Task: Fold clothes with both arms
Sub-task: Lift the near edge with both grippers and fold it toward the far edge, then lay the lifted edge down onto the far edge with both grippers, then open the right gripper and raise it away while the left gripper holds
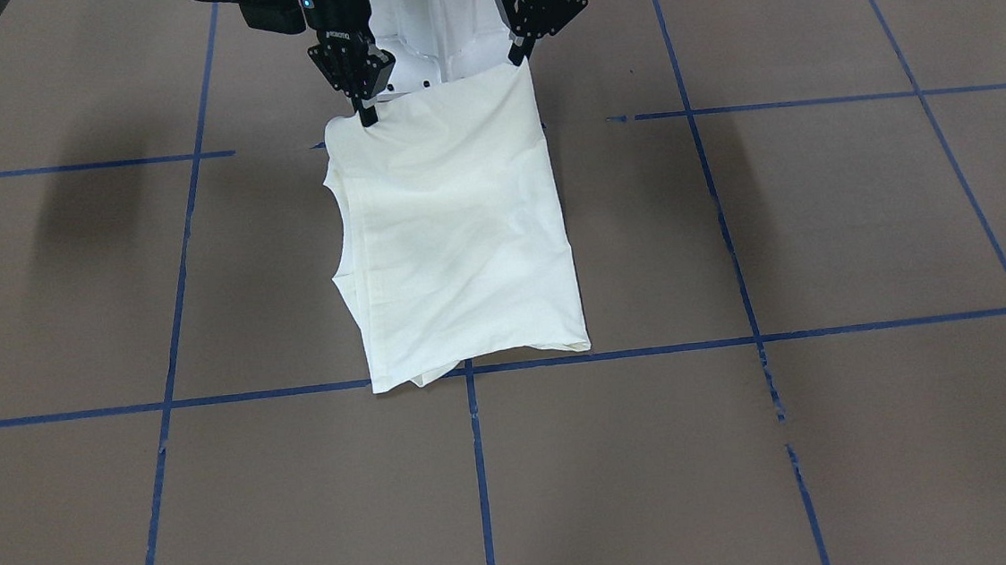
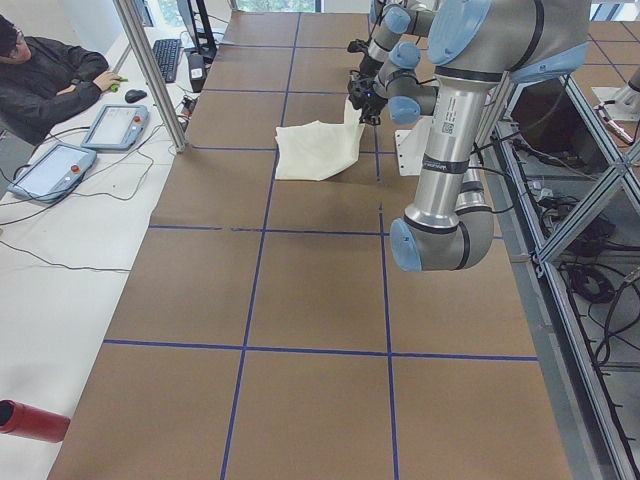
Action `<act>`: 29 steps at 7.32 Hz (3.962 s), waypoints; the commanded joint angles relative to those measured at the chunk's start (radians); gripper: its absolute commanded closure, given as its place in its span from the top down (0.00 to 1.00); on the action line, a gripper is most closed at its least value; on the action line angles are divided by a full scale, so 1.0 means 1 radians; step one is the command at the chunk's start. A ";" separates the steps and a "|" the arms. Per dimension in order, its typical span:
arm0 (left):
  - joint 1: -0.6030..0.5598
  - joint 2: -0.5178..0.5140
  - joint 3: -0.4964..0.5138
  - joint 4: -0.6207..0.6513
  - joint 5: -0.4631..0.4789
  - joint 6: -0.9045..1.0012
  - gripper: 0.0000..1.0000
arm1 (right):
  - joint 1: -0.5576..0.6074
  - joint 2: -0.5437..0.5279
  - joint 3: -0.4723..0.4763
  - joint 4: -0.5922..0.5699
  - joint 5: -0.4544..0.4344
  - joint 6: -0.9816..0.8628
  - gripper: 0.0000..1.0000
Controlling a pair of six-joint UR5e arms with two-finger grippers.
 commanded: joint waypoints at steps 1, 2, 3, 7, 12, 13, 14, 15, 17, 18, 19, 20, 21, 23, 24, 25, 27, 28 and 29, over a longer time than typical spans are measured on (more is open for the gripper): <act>-0.107 -0.064 0.142 -0.003 -0.026 0.088 0.00 | 0.117 0.047 -0.168 0.115 0.026 -0.058 0.00; -0.148 -0.079 0.176 -0.004 -0.026 0.117 0.00 | 0.165 0.082 -0.257 0.166 0.053 -0.078 0.00; -0.185 -0.087 0.213 -0.012 -0.038 0.154 0.00 | 0.209 0.128 -0.318 0.188 0.087 -0.110 0.00; -0.282 -0.185 0.490 -0.162 -0.043 0.213 0.00 | 0.262 0.206 -0.546 0.322 0.099 -0.167 0.00; -0.293 -0.207 0.597 -0.198 -0.043 0.254 0.00 | 0.276 0.225 -0.610 0.332 0.110 -0.209 0.00; -0.291 -0.207 0.597 -0.204 -0.043 0.267 0.00 | 0.276 0.227 -0.614 0.332 0.113 -0.221 0.00; -0.291 -0.208 0.604 -0.204 -0.043 0.267 0.00 | 0.276 0.227 -0.621 0.332 0.115 -0.226 0.00; -0.291 -0.208 0.604 -0.204 -0.043 0.267 0.09 | 0.276 0.227 -0.626 0.332 0.115 -0.229 0.23; -0.293 -0.204 0.591 -0.211 -0.044 0.354 1.00 | 0.279 0.227 -0.624 0.334 0.119 -0.319 1.00; -0.296 -0.199 0.568 -0.210 -0.084 0.407 1.00 | 0.283 0.227 -0.597 0.369 0.165 -0.383 1.00; -0.332 -0.192 0.533 -0.207 -0.151 0.481 1.00 | 0.283 0.215 -0.588 0.439 0.214 -0.419 1.00; -0.348 -0.158 0.497 -0.207 -0.188 0.520 1.00 | 0.271 0.213 -0.587 0.441 0.218 -0.463 1.00; -0.349 -0.155 0.496 -0.207 -0.188 0.524 1.00 | 0.238 0.213 -0.592 0.441 0.202 -0.529 1.00; -0.349 -0.153 0.491 -0.207 -0.190 0.522 1.00 | 0.219 0.227 -0.655 0.438 0.179 -0.600 1.00; -0.349 -0.152 0.485 -0.208 -0.190 0.521 1.00 | 0.231 0.233 -0.693 0.438 0.172 -0.655 1.00; -0.349 -0.149 0.485 -0.207 -0.190 0.518 1.00 | 0.255 0.233 -0.716 0.430 0.172 -0.674 1.00; -0.349 -0.144 0.471 -0.207 -0.190 0.514 1.00 | 0.320 0.261 -0.813 0.433 0.176 -0.707 1.00; -0.349 -0.139 0.468 -0.207 -0.190 0.513 1.00 | 0.360 0.267 -0.857 0.432 0.181 -0.712 1.00; -0.349 -0.138 0.468 -0.207 -0.190 0.511 1.00 | 0.402 0.267 -0.898 0.432 0.188 -0.727 1.00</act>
